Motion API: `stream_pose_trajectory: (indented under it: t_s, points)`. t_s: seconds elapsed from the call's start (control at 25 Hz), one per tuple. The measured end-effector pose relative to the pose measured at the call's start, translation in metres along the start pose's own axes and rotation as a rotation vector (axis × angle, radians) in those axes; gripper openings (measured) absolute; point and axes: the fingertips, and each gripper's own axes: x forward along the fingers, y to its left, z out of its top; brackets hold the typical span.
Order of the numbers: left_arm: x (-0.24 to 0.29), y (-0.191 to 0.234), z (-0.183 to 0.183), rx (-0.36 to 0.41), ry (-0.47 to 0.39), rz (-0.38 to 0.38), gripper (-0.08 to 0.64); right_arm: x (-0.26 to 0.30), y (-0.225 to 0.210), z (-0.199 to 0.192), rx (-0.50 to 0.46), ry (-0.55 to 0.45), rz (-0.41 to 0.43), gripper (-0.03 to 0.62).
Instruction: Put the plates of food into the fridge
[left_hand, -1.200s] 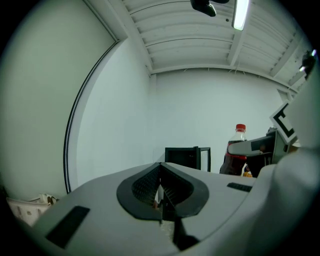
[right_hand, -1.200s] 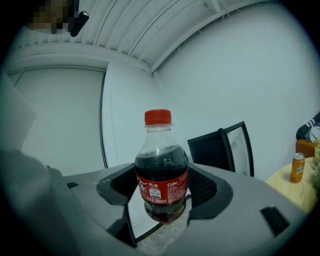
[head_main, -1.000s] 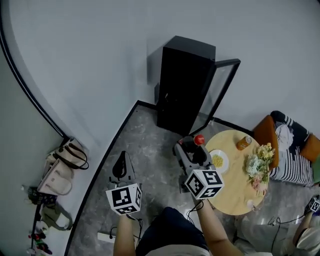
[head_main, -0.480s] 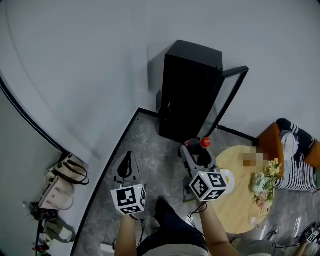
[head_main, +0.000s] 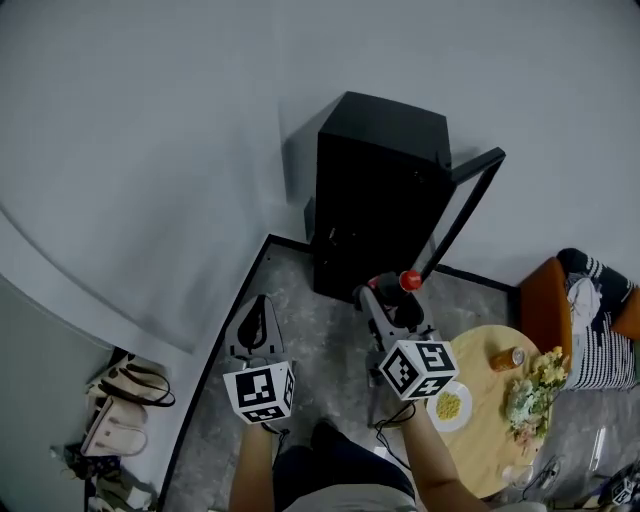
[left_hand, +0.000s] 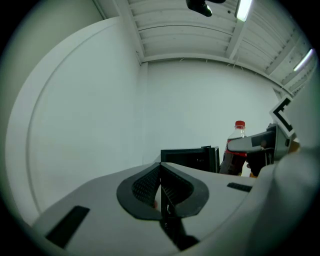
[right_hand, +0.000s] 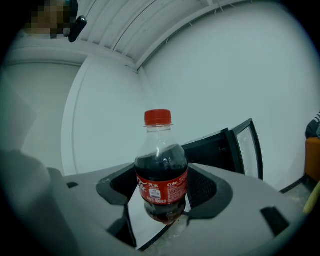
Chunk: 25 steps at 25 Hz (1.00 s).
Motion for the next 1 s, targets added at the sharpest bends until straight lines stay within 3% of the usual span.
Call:
stream_pose_trajectory:
  t_s: [0.52, 1.0]
  points:
    - [0.122, -0.004, -0.013, -0.027, 0.020, -0.098, 0.008, 0.088, -0.046, 0.004, 0.003, 0.015, -0.074, 0.298]
    - [0.247, 0.016, -0.008, -0.018, 0.010, -0.260, 0.008, 0.189, -0.074, 0.010, 0.042, -0.041, -0.218, 0.298]
